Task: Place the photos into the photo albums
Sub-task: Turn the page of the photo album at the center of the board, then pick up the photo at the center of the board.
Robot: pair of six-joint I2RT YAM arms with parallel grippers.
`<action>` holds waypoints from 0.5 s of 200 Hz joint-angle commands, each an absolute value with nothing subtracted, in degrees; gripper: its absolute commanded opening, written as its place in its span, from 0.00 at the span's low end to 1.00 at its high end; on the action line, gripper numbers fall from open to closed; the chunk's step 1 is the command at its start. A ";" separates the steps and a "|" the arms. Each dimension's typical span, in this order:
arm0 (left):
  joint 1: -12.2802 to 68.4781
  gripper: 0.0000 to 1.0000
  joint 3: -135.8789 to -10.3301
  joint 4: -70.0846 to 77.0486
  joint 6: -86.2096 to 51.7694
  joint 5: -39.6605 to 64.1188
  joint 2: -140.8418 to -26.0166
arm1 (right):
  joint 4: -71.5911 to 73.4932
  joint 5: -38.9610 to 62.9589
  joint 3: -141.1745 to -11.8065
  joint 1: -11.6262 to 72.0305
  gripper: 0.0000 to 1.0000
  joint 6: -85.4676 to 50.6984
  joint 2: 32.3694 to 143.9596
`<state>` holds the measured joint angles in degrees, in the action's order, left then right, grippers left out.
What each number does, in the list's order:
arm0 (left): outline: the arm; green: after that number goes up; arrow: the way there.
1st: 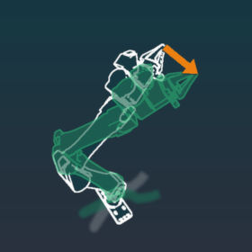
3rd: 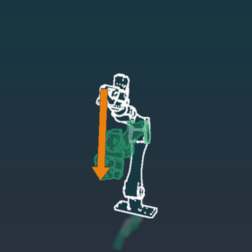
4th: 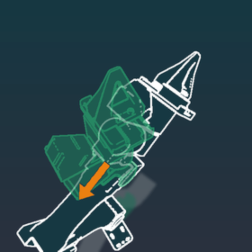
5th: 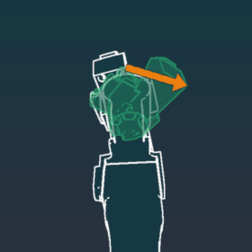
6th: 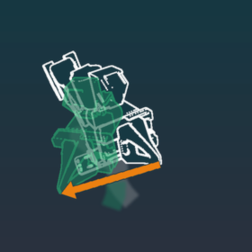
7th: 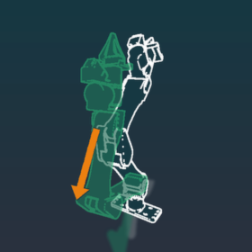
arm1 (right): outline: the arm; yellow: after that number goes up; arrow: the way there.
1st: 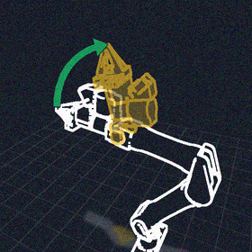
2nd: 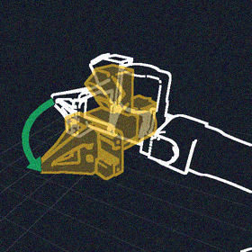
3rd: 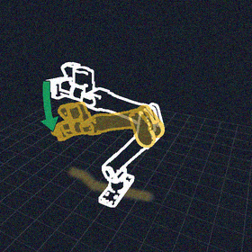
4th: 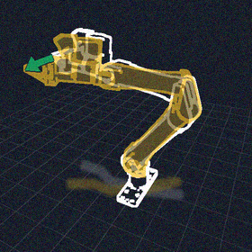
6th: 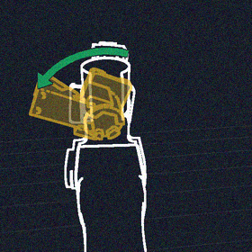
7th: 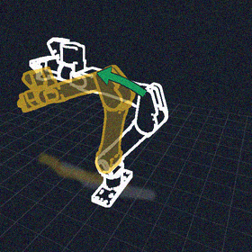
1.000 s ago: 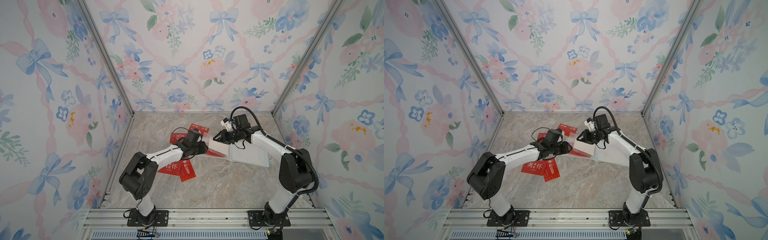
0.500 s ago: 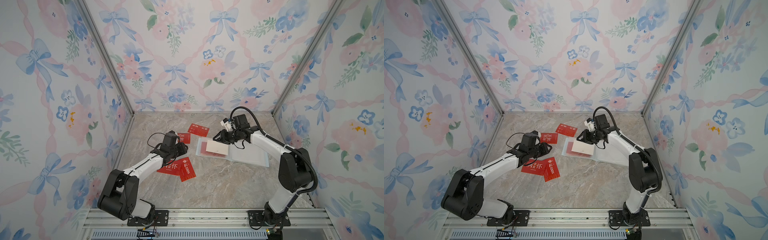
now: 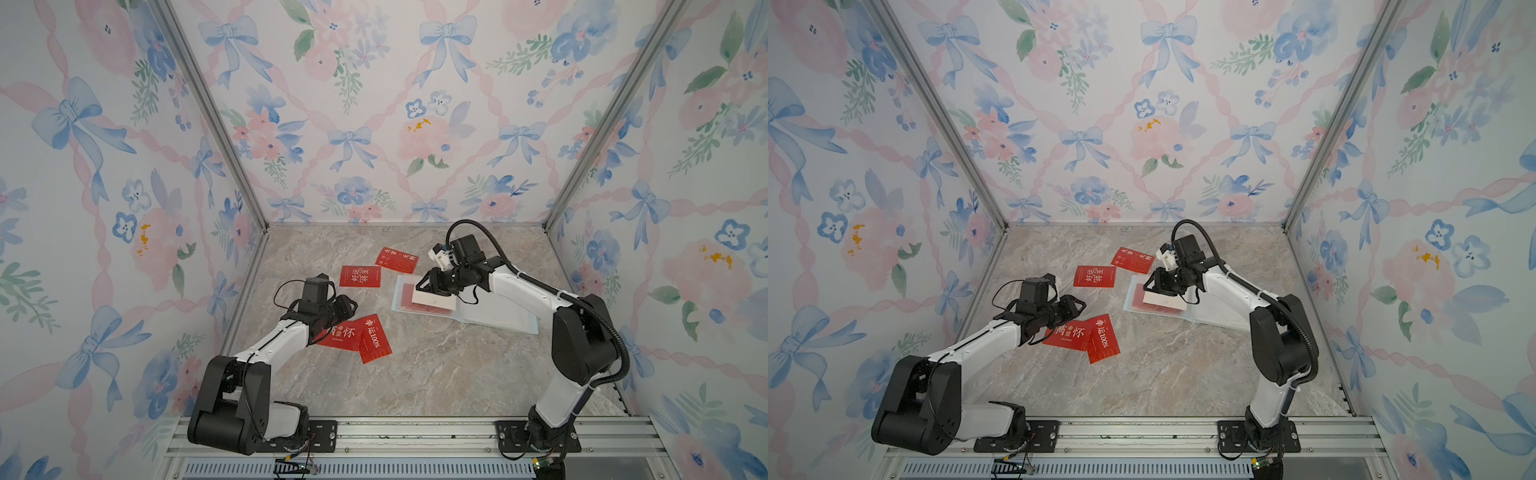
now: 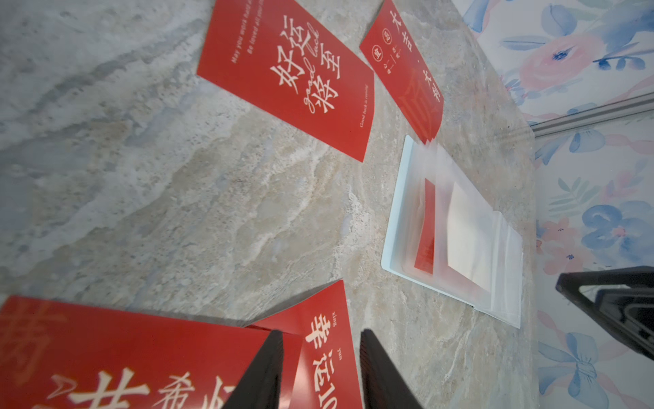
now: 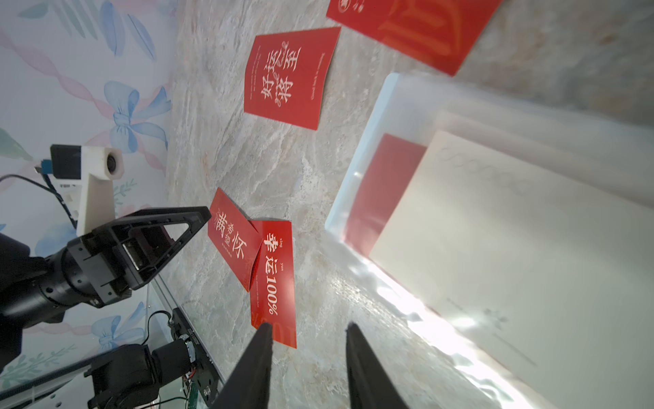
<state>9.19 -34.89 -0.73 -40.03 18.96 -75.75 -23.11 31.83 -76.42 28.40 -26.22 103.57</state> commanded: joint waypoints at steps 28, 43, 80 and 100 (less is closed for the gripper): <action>5.89 0.40 -30.70 -0.74 -37.90 24.59 -71.56 | -21.63 29.03 -77.84 33.18 0.36 -28.24 108.22; 6.36 0.40 -29.82 -0.69 -39.44 26.10 -71.21 | -20.35 29.02 -78.20 34.23 0.36 -29.67 109.34; 8.27 0.39 -26.74 -1.02 -39.99 27.55 -67.49 | -20.25 31.49 -83.74 38.27 0.36 -31.89 115.85; 8.09 0.40 -25.30 -1.67 -39.91 25.31 -66.19 | -20.89 33.41 -88.49 41.33 0.36 -32.95 120.43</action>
<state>8.14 -26.96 -0.89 -39.64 26.02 -67.96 -20.71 30.83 -83.94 37.41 -30.85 115.96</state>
